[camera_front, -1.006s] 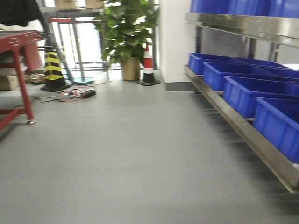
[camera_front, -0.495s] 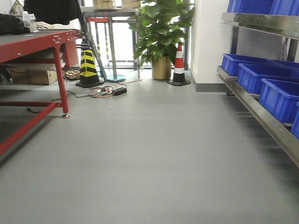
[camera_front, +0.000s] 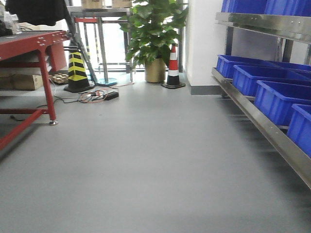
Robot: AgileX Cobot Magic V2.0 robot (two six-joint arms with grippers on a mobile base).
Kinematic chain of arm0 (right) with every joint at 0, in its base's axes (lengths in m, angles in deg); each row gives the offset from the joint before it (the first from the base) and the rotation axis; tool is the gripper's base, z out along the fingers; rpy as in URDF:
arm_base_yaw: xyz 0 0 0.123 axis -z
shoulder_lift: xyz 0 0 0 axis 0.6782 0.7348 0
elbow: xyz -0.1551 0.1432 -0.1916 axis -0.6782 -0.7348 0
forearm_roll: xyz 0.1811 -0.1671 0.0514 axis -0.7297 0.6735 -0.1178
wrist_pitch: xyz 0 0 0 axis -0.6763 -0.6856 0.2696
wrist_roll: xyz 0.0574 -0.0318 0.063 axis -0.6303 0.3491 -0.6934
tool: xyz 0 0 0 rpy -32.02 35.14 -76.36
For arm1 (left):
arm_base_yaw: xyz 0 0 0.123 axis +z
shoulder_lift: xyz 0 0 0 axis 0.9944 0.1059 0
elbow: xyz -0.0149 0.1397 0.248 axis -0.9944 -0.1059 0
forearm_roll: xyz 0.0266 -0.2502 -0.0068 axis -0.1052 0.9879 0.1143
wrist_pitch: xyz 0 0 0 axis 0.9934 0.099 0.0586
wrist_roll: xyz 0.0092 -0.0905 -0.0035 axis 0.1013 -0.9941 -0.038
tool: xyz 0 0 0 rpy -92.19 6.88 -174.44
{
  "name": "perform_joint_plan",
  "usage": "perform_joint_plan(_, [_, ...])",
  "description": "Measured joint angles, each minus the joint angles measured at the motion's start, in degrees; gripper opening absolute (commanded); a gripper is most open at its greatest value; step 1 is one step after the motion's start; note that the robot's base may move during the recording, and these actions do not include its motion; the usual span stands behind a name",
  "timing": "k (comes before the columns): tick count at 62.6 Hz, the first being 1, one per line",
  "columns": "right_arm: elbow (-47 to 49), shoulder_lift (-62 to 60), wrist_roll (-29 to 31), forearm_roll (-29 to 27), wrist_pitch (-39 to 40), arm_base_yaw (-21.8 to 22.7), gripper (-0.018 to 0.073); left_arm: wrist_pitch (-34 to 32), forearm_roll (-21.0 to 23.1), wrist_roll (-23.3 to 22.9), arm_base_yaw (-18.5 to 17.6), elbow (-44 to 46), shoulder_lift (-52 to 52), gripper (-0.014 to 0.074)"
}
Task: Stack silver trays without gaps
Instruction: 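Carry the held tray while the base drives to the other rack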
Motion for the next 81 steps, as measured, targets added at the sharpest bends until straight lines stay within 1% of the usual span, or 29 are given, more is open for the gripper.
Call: perform_joint_plan(81, [0.0,0.0,0.0,0.09,0.0,0.0,0.0022,-0.02,0.22,0.0,0.0,0.0,0.0,-0.0048])
